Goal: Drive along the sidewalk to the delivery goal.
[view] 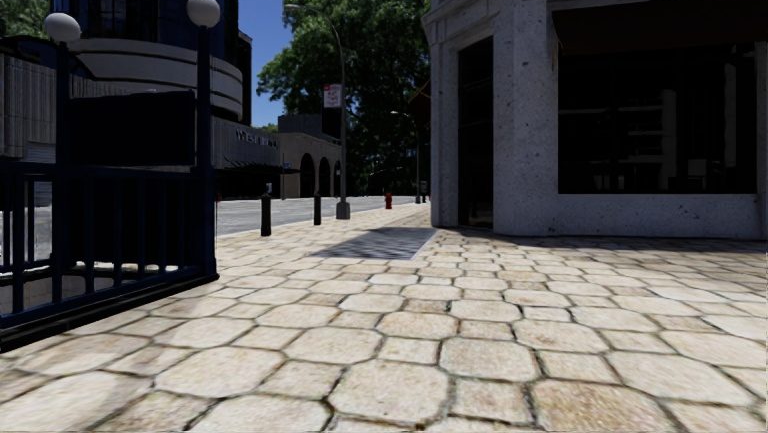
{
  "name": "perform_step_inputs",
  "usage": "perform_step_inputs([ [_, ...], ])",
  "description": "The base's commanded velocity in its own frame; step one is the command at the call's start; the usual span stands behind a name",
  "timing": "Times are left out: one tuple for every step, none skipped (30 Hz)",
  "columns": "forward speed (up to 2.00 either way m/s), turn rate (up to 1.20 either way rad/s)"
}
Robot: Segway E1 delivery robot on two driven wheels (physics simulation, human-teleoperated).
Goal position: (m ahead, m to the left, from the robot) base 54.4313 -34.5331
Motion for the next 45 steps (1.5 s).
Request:
perform_step_inputs([
  [2.0,0.35],
  [2.0,0.35],
  [2.0,0.0],
  [2.0,0.0],
  [2.0,0.0],
  [2.0,0.0],
  [2.0,0.0],
  [2.0,0.0],
  [2.0,0.0],
  [2.0,0.0],
  [2.0,0.0],
  [2.0,0.0],
  [2.0,0.0],
  [2.0,0.0],
  [2.0,0.0],
  [2.0,0.0],
  [2.0,0.0],
  [2.0,0.0],
  [2.0,0.0],
  [2.0,0.0],
  [2.0,0.0],
  [2.0,0.0],
  [2.0,0.0],
  [2.0,0.0],
  [2.0,0.0],
  [2.0,0.0],
  [2.0,0.0],
  [2.0,0.0],
  [2.0,0.0],
  [2.0,0.0],
  [2.0,0.0],
  [2.0,0.0],
  [2.0,0.0],
  [2.0,0.0],
  [2.0,0.0],
  [2.0,0.0],
  [2.0,0.0],
  [2.0,0.0],
  [2.0,0.0],
  [2.0,0.0],
  [2.0,0.0],
  [2.0,0.0],
  [2.0,0.0],
  [2.0,0.0],
  [2.0,0.0],
])
